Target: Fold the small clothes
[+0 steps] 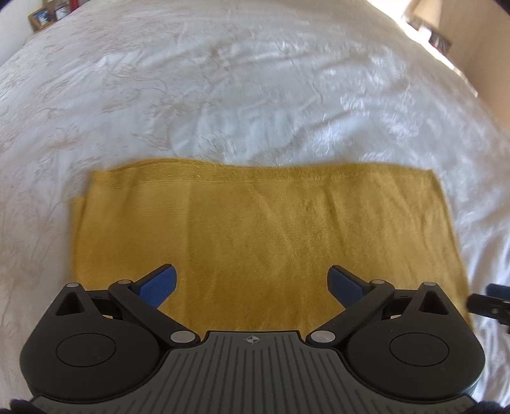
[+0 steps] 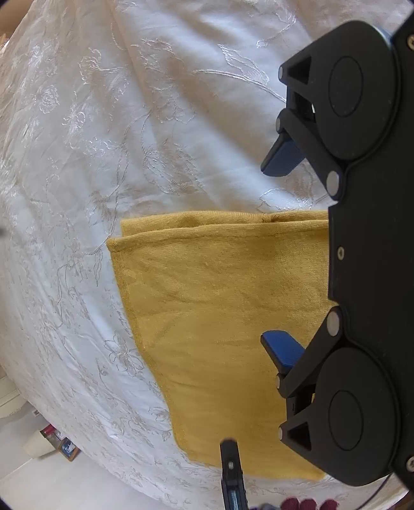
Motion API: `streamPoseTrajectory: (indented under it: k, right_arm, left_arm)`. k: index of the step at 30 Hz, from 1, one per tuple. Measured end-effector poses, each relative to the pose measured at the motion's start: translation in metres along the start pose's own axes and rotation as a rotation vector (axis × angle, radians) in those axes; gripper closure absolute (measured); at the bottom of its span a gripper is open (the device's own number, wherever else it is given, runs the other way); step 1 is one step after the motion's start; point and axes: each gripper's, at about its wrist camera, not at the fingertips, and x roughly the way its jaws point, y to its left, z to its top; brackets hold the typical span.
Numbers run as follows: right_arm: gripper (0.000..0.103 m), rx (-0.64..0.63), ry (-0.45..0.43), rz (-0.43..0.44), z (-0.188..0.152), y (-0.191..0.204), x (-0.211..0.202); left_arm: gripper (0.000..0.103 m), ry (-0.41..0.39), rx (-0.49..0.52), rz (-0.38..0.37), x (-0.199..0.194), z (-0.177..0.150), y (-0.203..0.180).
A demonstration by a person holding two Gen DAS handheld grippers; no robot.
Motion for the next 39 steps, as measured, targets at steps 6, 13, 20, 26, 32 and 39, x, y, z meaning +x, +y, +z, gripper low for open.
streamPoseTrajectory:
  k: [6,13,20,26,32,39]
  right_arm:
    - [0.001,0.029,0.009,-0.004,-0.004,-0.011,0.002]
    - [0.001,0.064,-0.011,0.068,0.003,-0.028,0.006]
    - [0.001,0.129,0.033,0.289,0.022,-0.042,0.036]
    - [0.000,0.213,0.083,0.460,0.033,-0.053,0.071]
    - [0.000,0.346,0.104,0.571,0.041,-0.067,0.085]
    - [0.000,0.254,0.080,0.546,0.036,-0.054,0.080]
  left_arm:
    - [0.000,0.092,-0.029,0.083,0.046,0.013,0.003]
    - [0.000,0.107,-0.086,0.114,0.061,0.024,0.005]
    - [0.000,0.081,-0.077,0.120,0.057,0.020,0.004]
    - [0.000,0.103,-0.078,0.130,0.061,0.026,0.002]
    - [0.000,0.108,-0.085,0.160,0.063,0.027,-0.003]
    - [0.000,0.127,-0.090,0.168,0.066,0.028,-0.005]
